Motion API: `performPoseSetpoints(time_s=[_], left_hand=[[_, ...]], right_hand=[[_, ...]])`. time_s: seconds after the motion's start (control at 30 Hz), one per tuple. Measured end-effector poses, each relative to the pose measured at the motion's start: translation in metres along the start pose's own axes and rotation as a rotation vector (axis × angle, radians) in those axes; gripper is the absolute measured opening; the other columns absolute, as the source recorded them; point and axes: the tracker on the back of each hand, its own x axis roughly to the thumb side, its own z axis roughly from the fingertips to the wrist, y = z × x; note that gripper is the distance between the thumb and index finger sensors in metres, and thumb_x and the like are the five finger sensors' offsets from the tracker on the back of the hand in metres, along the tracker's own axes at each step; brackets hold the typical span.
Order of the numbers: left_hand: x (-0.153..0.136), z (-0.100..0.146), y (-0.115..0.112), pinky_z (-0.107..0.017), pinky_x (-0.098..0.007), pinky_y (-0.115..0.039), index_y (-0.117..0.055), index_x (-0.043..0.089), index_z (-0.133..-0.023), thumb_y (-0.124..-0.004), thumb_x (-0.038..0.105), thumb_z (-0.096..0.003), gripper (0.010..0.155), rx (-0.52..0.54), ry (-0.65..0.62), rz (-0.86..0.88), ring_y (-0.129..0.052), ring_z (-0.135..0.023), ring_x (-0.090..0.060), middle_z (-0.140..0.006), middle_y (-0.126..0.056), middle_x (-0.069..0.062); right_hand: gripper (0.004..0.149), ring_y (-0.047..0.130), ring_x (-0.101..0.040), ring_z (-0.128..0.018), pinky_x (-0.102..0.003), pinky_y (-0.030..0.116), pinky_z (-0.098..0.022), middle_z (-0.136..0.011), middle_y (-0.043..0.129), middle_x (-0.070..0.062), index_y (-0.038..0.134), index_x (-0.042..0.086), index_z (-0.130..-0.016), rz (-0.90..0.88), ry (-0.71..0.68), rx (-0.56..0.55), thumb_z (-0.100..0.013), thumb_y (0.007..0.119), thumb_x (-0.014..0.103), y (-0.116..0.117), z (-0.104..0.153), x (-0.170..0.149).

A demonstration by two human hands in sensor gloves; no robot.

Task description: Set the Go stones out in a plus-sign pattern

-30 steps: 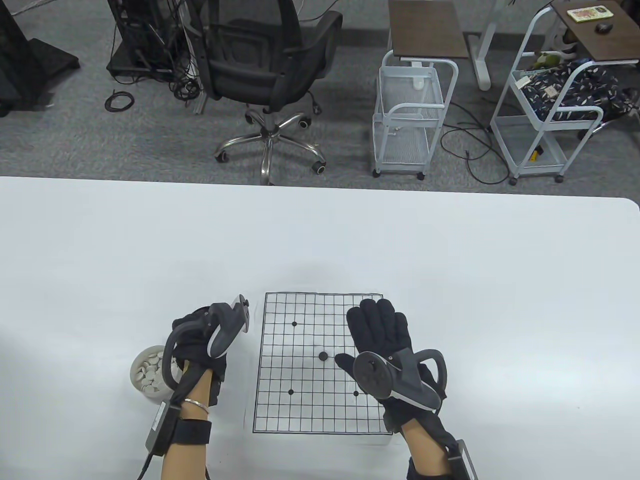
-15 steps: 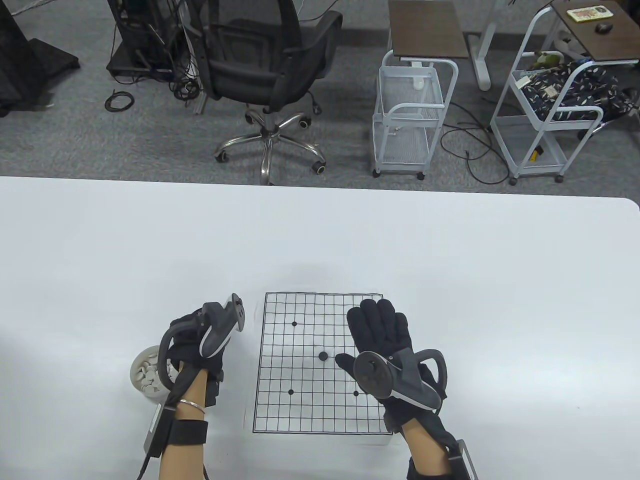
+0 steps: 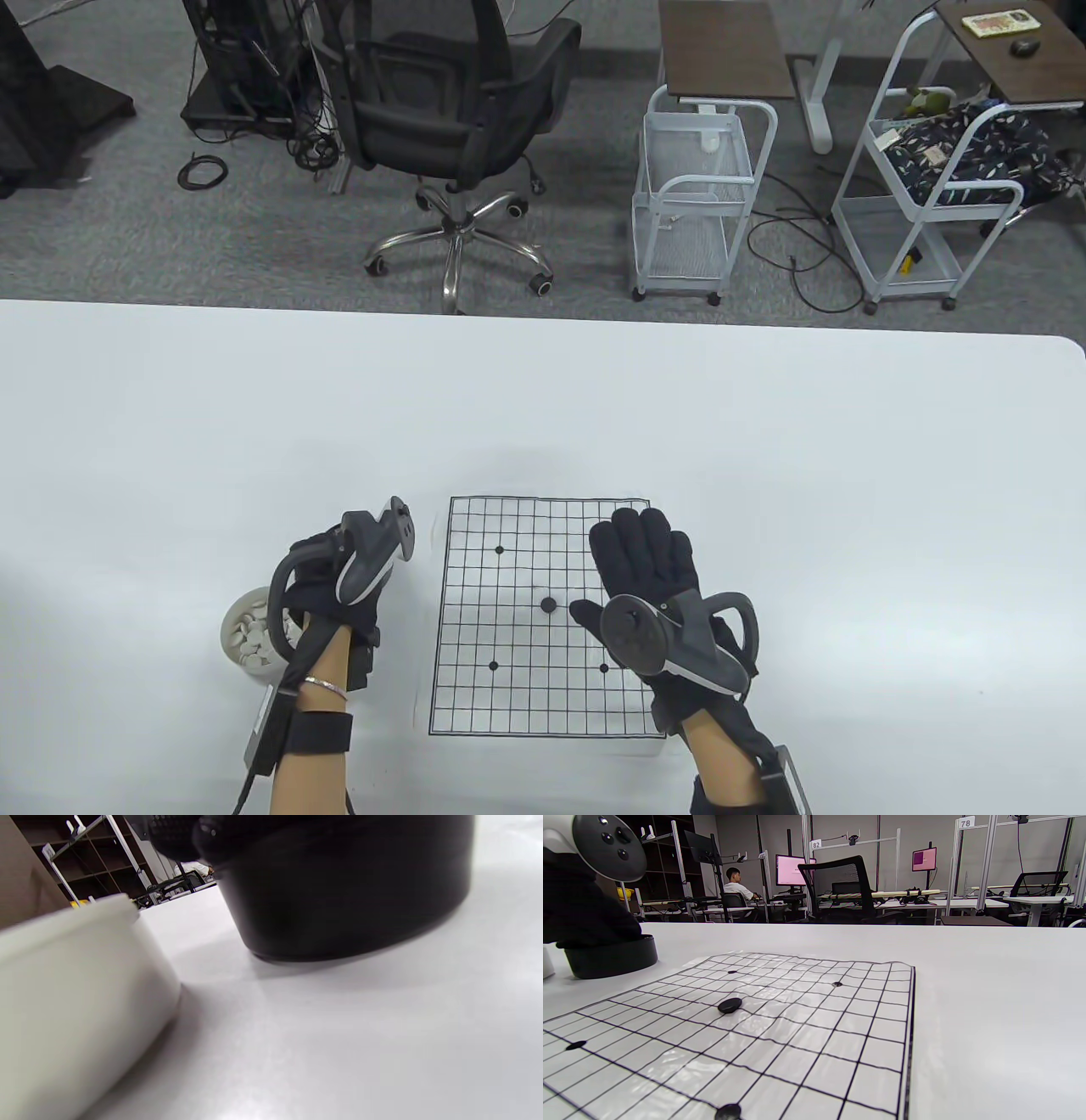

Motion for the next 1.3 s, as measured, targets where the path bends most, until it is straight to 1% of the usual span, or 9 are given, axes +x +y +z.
performPoseSetpoints(time_s=[0.27, 0.33, 0.47, 0.63, 0.73, 0.83, 1.03, 1.1, 1.3], left_hand=[[-0.011, 0.0, 0.009, -0.063, -0.035, -0.076, -0.079, 0.035, -0.087, -0.066, 0.052, -0.0509, 0.042, -0.003, -0.017, 0.094, -0.092, -0.051, -0.005, -0.076, -0.096, 0.009], [-0.014, 0.004, 0.018, -0.066, -0.036, -0.075, -0.078, 0.034, -0.088, -0.064, 0.051, -0.0519, 0.042, 0.033, -0.025, 0.134, -0.094, -0.063, -0.007, -0.078, -0.096, 0.009], [-0.014, 0.021, 0.041, -0.069, -0.038, -0.073, -0.075, 0.036, -0.09, -0.061, 0.05, -0.054, 0.042, 0.149, -0.098, 0.226, -0.093, -0.07, -0.008, -0.083, -0.093, 0.01], [0.018, 0.044, 0.056, -0.072, -0.041, -0.071, -0.073, 0.037, -0.091, -0.057, 0.048, -0.0555, 0.041, 0.206, -0.359, 0.365, -0.092, -0.077, -0.01, -0.088, -0.091, 0.011], [0.049, 0.054, 0.054, -0.073, -0.044, -0.07, -0.074, 0.037, -0.09, -0.058, 0.048, -0.0551, 0.04, 0.159, -0.537, 0.445, -0.091, -0.08, -0.013, -0.089, -0.09, 0.01], [0.076, 0.061, 0.049, -0.078, -0.05, -0.063, -0.075, 0.038, -0.09, -0.059, 0.047, -0.0546, 0.04, 0.109, -0.641, 0.472, -0.087, -0.088, -0.018, -0.096, -0.086, 0.008], [0.121, 0.069, 0.032, -0.083, -0.057, -0.054, -0.077, 0.041, -0.088, -0.062, 0.048, -0.0533, 0.039, 0.004, -0.732, 0.416, -0.078, -0.099, -0.02, -0.106, -0.078, 0.009], [0.132, 0.069, 0.027, -0.084, -0.059, -0.05, -0.08, 0.038, -0.087, -0.063, 0.048, -0.0527, 0.039, -0.04, -0.74, 0.395, -0.074, -0.103, -0.022, -0.11, -0.073, 0.008], [0.145, 0.072, 0.022, -0.086, -0.062, -0.043, -0.084, 0.034, -0.085, -0.067, 0.048, -0.0514, 0.04, -0.058, -0.747, 0.334, -0.064, -0.112, -0.024, -0.112, -0.071, 0.011]], right_hand=[[0.08, 0.021, -0.051, -0.111, -0.058, 0.025, -0.078, -0.119, 0.022, -0.022, 0.021, 0.011, -0.116, -0.009, 0.005, -0.002, -0.056, 0.05, 0.057, 0.0, 0.0, -0.001], [0.08, 0.021, -0.051, -0.111, -0.058, 0.025, -0.078, -0.119, 0.022, -0.022, 0.021, 0.011, -0.116, -0.008, 0.006, -0.001, -0.056, 0.05, 0.057, 0.001, 0.0, -0.001], [0.081, 0.021, -0.051, -0.111, -0.058, 0.025, -0.078, -0.119, 0.022, -0.022, 0.021, 0.011, -0.116, -0.01, 0.006, -0.001, -0.056, 0.05, 0.057, 0.001, 0.0, -0.002], [0.08, 0.021, -0.051, -0.111, -0.058, 0.025, -0.078, -0.119, 0.022, -0.022, 0.021, 0.011, -0.116, -0.011, 0.008, -0.001, -0.056, 0.05, 0.057, 0.001, -0.001, -0.002], [0.08, 0.021, -0.051, -0.111, -0.058, 0.025, -0.078, -0.119, 0.022, -0.022, 0.021, 0.011, -0.116, -0.011, 0.008, -0.001, -0.056, 0.05, 0.057, 0.001, -0.001, -0.002], [0.08, 0.021, -0.051, -0.111, -0.058, 0.025, -0.078, -0.12, 0.022, -0.022, 0.021, 0.011, -0.116, -0.008, 0.008, -0.001, -0.056, 0.05, 0.057, 0.0, 0.0, -0.002], [0.08, 0.021, -0.051, -0.111, -0.058, 0.025, -0.078, -0.119, 0.022, -0.022, 0.021, 0.011, -0.116, -0.014, 0.01, 0.003, -0.056, 0.05, 0.057, 0.001, -0.001, -0.003], [0.08, 0.021, -0.051, -0.111, -0.058, 0.025, -0.078, -0.119, 0.022, -0.022, 0.021, 0.011, -0.116, -0.01, 0.012, 0.003, -0.056, 0.05, 0.057, 0.001, -0.001, -0.003], [0.08, 0.021, -0.05, -0.111, -0.058, 0.025, -0.078, -0.12, 0.022, -0.021, 0.022, 0.012, -0.116, -0.02, 0.016, 0.001, -0.056, 0.05, 0.057, 0.001, -0.001, -0.004]])
